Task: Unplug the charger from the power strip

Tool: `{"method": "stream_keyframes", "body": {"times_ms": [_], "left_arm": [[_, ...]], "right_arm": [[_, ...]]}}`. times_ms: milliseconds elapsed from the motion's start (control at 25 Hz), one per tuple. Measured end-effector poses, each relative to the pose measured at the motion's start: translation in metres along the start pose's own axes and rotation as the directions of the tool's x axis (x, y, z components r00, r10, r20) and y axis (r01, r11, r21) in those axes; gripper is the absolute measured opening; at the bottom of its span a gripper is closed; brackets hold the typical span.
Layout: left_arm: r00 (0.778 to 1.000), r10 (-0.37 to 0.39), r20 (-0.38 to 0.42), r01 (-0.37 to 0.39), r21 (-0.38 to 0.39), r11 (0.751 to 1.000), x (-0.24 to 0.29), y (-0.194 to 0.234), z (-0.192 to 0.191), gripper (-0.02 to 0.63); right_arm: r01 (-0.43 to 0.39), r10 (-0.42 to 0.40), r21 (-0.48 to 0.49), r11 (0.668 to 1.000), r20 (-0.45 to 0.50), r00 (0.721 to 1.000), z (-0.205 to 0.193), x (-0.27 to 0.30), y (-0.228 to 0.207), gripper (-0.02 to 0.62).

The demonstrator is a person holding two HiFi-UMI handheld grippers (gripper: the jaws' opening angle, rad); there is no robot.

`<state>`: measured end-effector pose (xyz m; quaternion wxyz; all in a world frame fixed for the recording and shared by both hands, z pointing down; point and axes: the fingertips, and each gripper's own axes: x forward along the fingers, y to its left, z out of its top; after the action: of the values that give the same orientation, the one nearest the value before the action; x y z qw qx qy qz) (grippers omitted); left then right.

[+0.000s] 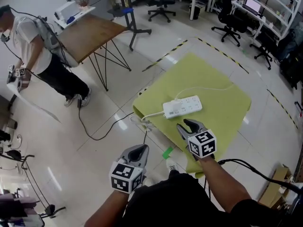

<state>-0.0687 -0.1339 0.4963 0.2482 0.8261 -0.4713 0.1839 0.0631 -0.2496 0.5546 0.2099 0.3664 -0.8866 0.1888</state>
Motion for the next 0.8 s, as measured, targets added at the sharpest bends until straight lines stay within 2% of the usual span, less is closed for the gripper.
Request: {"method": "stream_keyframes", "body": {"times_ms": [280, 520, 800], "left_arm": [[0.998, 0.064, -0.025, -0.065, -0.016, 0.998, 0.023, 0.015, 0.013, 0.006], [0.994, 0.102, -0.041, -0.104, -0.062, 0.993, 0.031, 0.028, 0.013, 0.006], [0.990, 0.127, -0.056, -0.131, -0.083, 0.988, 0.036, 0.038, 0.006, 0.006]], "right_arm": [[0.043, -0.041, 0.019, 0.999, -0.087, 0.995, -0.005, 0.071, -0.050, 0.276], [0.069, -0.064, 0.032, 0.997, -0.125, 0.990, -0.005, 0.118, -0.071, 0.307], [0.094, -0.093, 0.004, 0.996, -0.153, 0.984, -0.010, 0.144, -0.082, 0.314]]}}
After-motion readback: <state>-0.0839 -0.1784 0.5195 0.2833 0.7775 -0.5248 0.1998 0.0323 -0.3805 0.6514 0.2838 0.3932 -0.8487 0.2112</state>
